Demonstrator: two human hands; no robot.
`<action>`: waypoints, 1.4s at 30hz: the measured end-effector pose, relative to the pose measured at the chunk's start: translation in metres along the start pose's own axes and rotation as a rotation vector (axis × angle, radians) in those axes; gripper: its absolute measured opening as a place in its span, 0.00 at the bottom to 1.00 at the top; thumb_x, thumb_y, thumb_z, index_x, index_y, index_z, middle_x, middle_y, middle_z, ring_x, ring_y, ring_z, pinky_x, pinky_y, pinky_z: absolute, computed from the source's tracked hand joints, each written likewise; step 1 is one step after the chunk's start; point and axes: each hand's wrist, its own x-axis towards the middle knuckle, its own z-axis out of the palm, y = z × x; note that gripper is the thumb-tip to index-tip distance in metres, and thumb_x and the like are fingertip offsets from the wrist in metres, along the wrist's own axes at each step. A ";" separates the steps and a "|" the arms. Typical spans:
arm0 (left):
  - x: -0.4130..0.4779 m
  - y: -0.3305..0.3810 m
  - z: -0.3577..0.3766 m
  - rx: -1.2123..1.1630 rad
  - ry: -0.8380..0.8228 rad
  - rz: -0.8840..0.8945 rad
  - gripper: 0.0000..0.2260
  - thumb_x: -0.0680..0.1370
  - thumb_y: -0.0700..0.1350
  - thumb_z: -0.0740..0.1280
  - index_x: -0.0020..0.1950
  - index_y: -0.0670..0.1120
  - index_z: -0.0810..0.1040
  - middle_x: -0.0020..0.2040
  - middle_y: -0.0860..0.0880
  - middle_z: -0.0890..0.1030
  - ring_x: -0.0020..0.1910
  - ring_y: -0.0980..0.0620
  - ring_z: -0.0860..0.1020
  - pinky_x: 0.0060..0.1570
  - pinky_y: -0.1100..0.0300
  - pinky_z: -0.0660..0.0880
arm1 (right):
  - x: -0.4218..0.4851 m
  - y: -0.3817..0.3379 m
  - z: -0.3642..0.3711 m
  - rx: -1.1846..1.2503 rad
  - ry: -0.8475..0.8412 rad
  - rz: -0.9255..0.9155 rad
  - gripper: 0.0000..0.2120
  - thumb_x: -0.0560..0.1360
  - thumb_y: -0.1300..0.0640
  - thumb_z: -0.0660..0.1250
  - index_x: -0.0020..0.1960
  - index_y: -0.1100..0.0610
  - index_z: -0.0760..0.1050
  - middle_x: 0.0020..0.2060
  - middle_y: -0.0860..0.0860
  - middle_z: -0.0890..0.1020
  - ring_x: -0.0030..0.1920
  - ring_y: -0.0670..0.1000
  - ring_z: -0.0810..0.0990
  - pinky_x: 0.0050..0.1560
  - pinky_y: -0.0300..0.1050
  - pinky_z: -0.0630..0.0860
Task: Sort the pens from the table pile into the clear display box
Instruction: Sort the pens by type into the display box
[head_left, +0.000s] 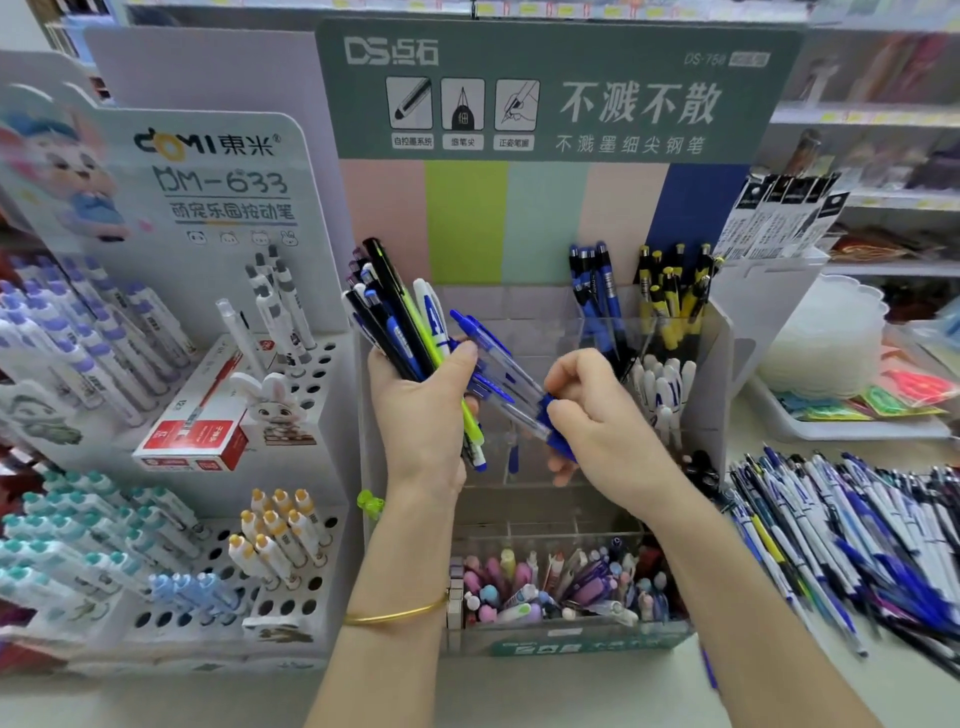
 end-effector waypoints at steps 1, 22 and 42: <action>0.000 0.000 0.001 0.011 -0.009 0.012 0.13 0.75 0.34 0.70 0.55 0.47 0.75 0.38 0.49 0.77 0.31 0.55 0.75 0.28 0.62 0.73 | 0.001 0.001 0.003 -0.098 0.023 -0.038 0.09 0.80 0.64 0.53 0.55 0.52 0.66 0.44 0.56 0.78 0.36 0.49 0.78 0.37 0.49 0.77; -0.002 -0.002 -0.030 0.093 -0.232 -0.041 0.15 0.78 0.36 0.66 0.63 0.44 0.73 0.38 0.51 0.84 0.33 0.57 0.78 0.28 0.64 0.72 | 0.034 0.003 0.018 -0.301 0.570 -0.269 0.13 0.76 0.52 0.60 0.36 0.56 0.67 0.34 0.54 0.73 0.33 0.52 0.71 0.33 0.45 0.64; -0.006 -0.016 -0.058 -0.090 -0.603 -0.298 0.12 0.75 0.42 0.66 0.58 0.41 0.72 0.38 0.48 0.78 0.31 0.54 0.73 0.30 0.63 0.72 | 0.034 0.002 0.037 -0.508 0.345 0.114 0.18 0.75 0.48 0.69 0.53 0.59 0.66 0.46 0.54 0.78 0.45 0.58 0.78 0.44 0.53 0.76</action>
